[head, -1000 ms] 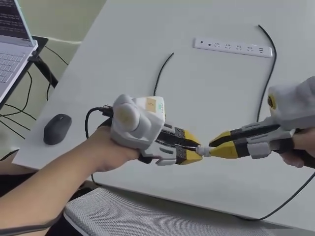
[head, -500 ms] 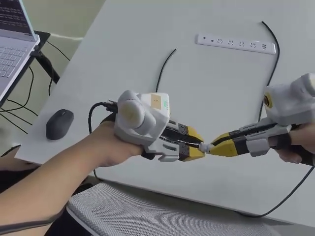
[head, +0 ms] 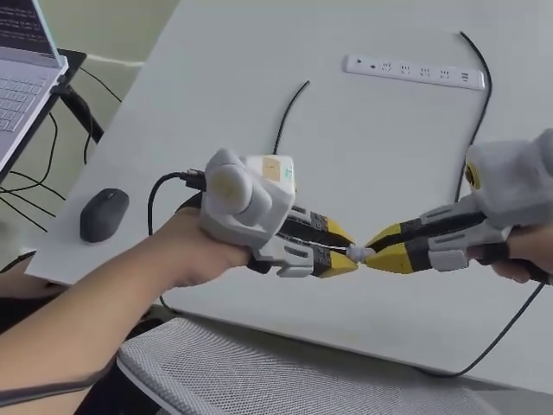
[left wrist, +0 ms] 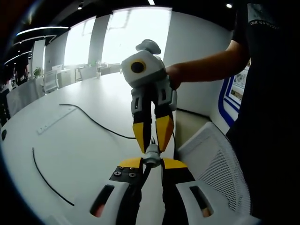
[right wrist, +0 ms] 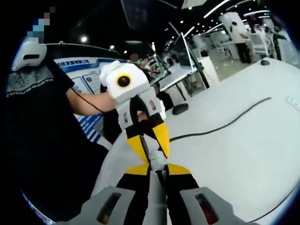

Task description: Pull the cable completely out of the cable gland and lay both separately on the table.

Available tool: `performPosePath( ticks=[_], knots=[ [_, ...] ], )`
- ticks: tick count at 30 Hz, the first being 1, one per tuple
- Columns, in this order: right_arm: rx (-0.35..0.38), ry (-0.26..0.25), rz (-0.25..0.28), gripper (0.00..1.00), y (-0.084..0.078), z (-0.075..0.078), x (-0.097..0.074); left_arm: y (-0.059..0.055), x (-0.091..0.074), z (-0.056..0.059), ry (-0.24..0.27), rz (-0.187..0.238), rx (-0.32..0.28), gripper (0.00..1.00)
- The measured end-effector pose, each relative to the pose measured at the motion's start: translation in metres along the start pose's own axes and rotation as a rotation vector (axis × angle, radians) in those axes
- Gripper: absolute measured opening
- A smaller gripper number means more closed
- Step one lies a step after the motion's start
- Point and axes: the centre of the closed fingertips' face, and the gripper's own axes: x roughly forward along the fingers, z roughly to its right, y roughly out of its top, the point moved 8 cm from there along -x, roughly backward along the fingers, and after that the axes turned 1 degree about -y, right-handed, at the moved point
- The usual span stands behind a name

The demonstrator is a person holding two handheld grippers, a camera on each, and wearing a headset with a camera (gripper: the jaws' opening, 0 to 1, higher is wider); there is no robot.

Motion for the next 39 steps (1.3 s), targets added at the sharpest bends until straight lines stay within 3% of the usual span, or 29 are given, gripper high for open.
performPosePath(
  ticks=[14, 24, 32, 39],
  knots=[
    [-0.329, -0.167, -0.066, 0.07, 0.004, -0.012, -0.001, 0.002, -0.001, -0.002, -0.023, 0.023, -0.07, 0.15],
    [-0.489, -0.245, -0.116, 0.07, 0.003, -0.019, 0.002, 0.003, -0.002, 0.003, -0.027, 0.035, -0.101, 0.15],
    [-0.47, -0.25, -0.101, 0.08, 0.002, -0.017, 0.0, 0.005, 0.0, 0.005, -0.023, 0.033, -0.089, 0.15],
    [-0.39, -0.231, -0.079, 0.08, 0.001, -0.014, 0.0, 0.005, 0.0, 0.006, -0.025, 0.031, -0.076, 0.15]
  ],
)
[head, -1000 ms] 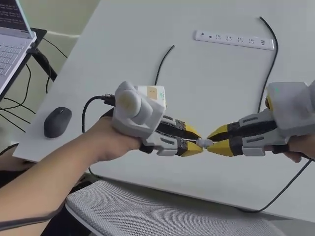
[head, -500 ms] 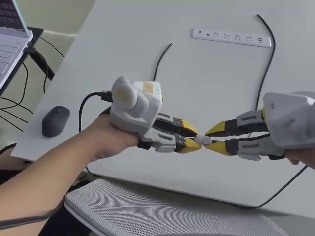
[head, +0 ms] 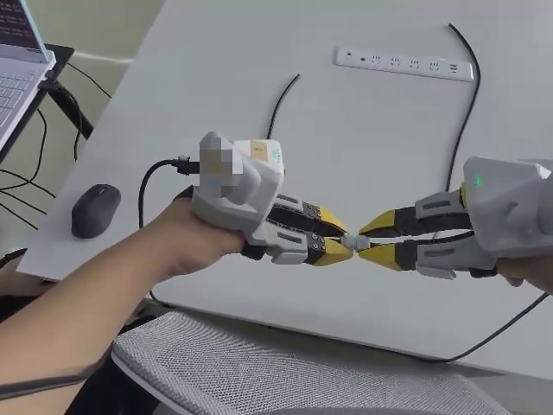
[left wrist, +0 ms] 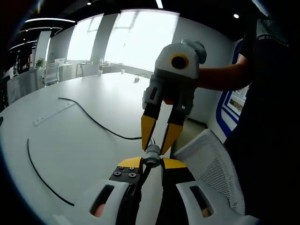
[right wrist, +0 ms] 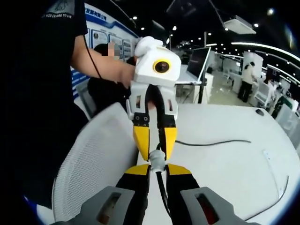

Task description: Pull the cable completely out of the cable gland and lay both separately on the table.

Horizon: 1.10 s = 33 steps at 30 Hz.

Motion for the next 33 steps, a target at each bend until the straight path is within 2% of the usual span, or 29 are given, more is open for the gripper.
performPosePath(
  ticks=[1, 3, 5, 7, 8, 9, 12, 15, 16, 17, 19, 21, 23, 27, 33],
  knots=[
    [0.005, 0.001, 0.002, 0.08, 0.0, 0.0, 0.0, 0.0, 0.0, 0.0, 0.001, 0.0, 0.003, 0.15],
    [0.099, 0.017, 0.018, 0.1, -0.001, 0.001, -0.001, -0.001, 0.0, 0.0, 0.0, -0.002, 0.005, 0.15],
    [0.115, 0.02, 0.039, 0.12, -0.003, 0.005, -0.004, -0.002, 0.001, 0.001, 0.0, -0.007, 0.011, 0.15],
    [0.238, 0.069, 0.04, 0.15, -0.007, 0.005, -0.008, -0.003, 0.002, 0.001, -0.002, -0.011, 0.014, 0.15],
    [0.299, 0.077, 0.043, 0.17, -0.009, 0.009, -0.009, -0.003, 0.002, 0.002, -0.001, -0.012, 0.019, 0.15],
    [0.297, 0.074, 0.062, 0.17, -0.01, 0.013, -0.01, -0.003, 0.002, 0.002, -0.002, -0.013, 0.021, 0.15],
    [0.46, 0.146, 0.095, 0.15, -0.012, 0.019, -0.014, -0.001, 0.002, 0.004, -0.002, -0.015, 0.046, 0.15],
    [0.581, 0.238, 0.15, 0.12, -0.011, 0.023, -0.016, 0.0, 0.002, 0.003, -0.002, -0.013, 0.059, 0.15],
    [0.614, 0.249, 0.169, 0.1, -0.01, 0.026, -0.016, 0.0, 0.002, 0.002, -0.003, -0.014, 0.061, 0.15],
    [0.671, 0.281, 0.178, 0.09, -0.01, 0.027, -0.015, 0.0, 0.002, 0.002, -0.004, -0.013, 0.063, 0.15],
    [0.696, 0.316, 0.167, 0.12, -0.012, 0.028, -0.012, 0.0, 0.002, 0.0, -0.006, -0.013, 0.061, 0.15],
    [0.73, 0.364, 0.127, 0.17, -0.015, 0.024, -0.009, -0.001, 0.003, -0.001, -0.005, -0.016, 0.067, 0.15],
    [0.725, 0.361, 0.109, 0.17, -0.018, 0.025, -0.004, -0.002, 0.003, -0.002, -0.005, -0.021, 0.073, 0.15],
    [0.756, 0.393, 0.093, 0.17, -0.022, 0.023, -0.001, -0.003, 0.003, -0.002, -0.005, -0.025, 0.084, 0.15],
    [0.783, 0.42, 0.099, 0.16, -0.024, 0.023, 0.002, -0.003, 0.003, -0.003, -0.006, -0.027, 0.096, 0.15]
  ],
)
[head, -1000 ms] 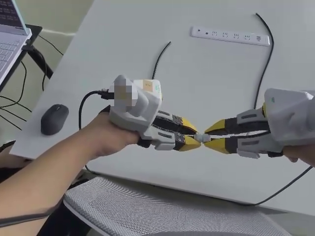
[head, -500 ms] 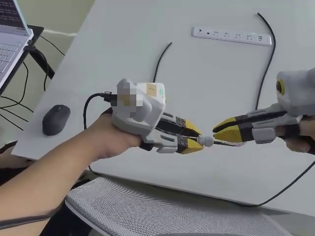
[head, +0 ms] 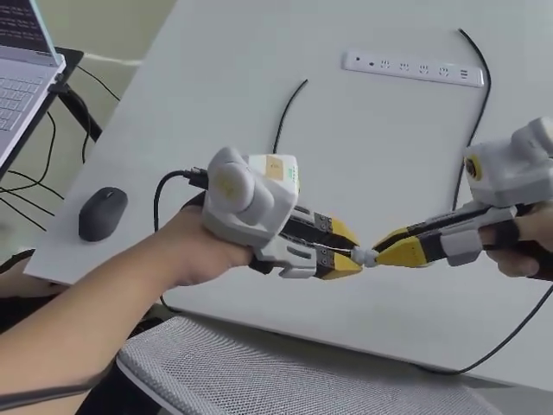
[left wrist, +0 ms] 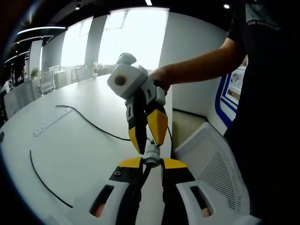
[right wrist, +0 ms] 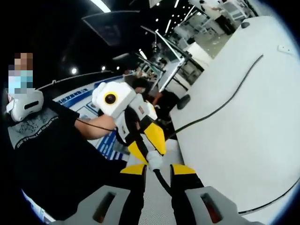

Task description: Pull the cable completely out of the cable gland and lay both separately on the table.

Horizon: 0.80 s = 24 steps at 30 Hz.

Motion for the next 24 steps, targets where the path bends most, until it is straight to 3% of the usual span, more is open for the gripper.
performPosePath(
  ticks=[5, 8, 15, 24],
  knots=[
    [0.016, 0.037, -0.017, 0.16, -0.002, -0.003, 0.004, 0.0, 0.001, 0.0, -0.002, -0.005, 0.008, 0.15],
    [0.009, 0.034, -0.033, 0.15, -0.003, 0.0, 0.006, 0.0, 0.001, 0.0, -0.004, -0.005, 0.009, 0.15],
    [0.006, 0.053, -0.011, 0.08, -0.002, -0.001, 0.008, 0.0, 0.002, 0.0, -0.004, -0.011, 0.007, 0.15],
    [-0.113, -0.004, -0.039, 0.08, -0.003, -0.002, 0.012, -0.004, 0.004, -0.001, -0.007, -0.028, -0.005, 0.15]
  ],
)
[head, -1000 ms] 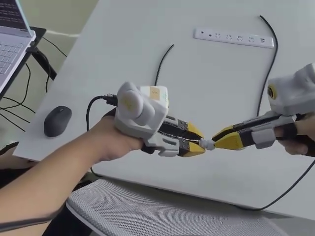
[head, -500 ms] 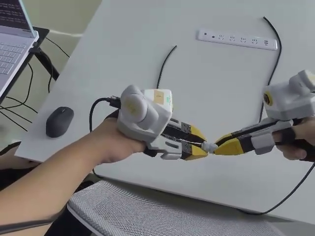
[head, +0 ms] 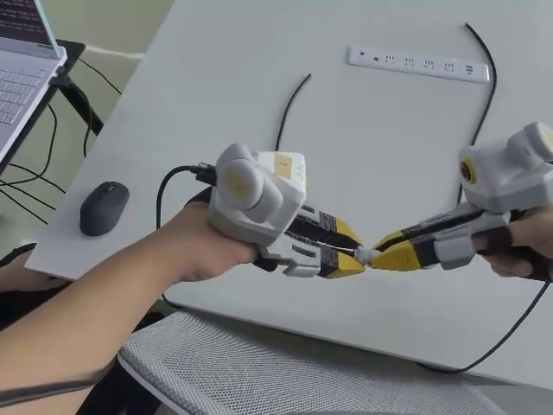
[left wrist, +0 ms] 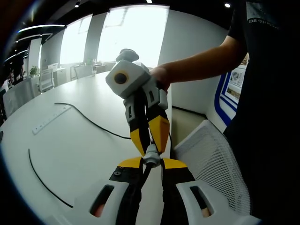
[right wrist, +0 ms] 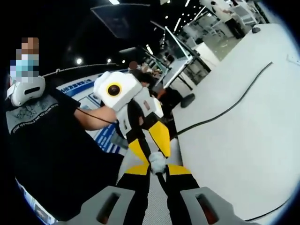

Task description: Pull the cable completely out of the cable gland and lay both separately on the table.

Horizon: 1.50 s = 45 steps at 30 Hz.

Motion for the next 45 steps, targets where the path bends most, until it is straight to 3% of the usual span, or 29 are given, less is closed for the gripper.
performPosePath(
  ticks=[8, 15, 22, 27, 33, 37, 45],
  knots=[
    [-0.252, -0.16, -0.039, 0.08, 0.006, -0.011, -0.001, 0.001, -0.002, -0.003, 0.004, 0.013, -0.023, 0.15],
    [-0.45, -0.264, -0.067, 0.08, 0.01, -0.02, 0.0, 0.003, -0.005, -0.004, 0.003, 0.03, -0.035, 0.15],
    [-0.615, -0.352, -0.139, 0.08, 0.009, -0.027, 0.003, 0.004, -0.005, -0.004, -0.007, 0.034, -0.061, 0.15],
    [-0.739, -0.445, -0.19, 0.08, 0.01, -0.032, 0.005, 0.004, -0.004, -0.004, -0.004, 0.041, -0.077, 0.15],
    [-0.77, -0.489, -0.201, 0.08, 0.005, -0.033, 0.008, 0.004, -0.003, 0.0, -0.002, 0.048, -0.086, 0.15],
    [-0.84, -0.538, -0.221, 0.08, 0.001, -0.032, 0.009, 0.003, -0.002, 0.001, 0.0, 0.048, -0.095, 0.15],
    [-0.868, -0.56, -0.237, 0.08, -0.004, -0.034, 0.012, 0.002, -0.001, 0.004, -0.006, 0.027, -0.09, 0.15]
  ],
)
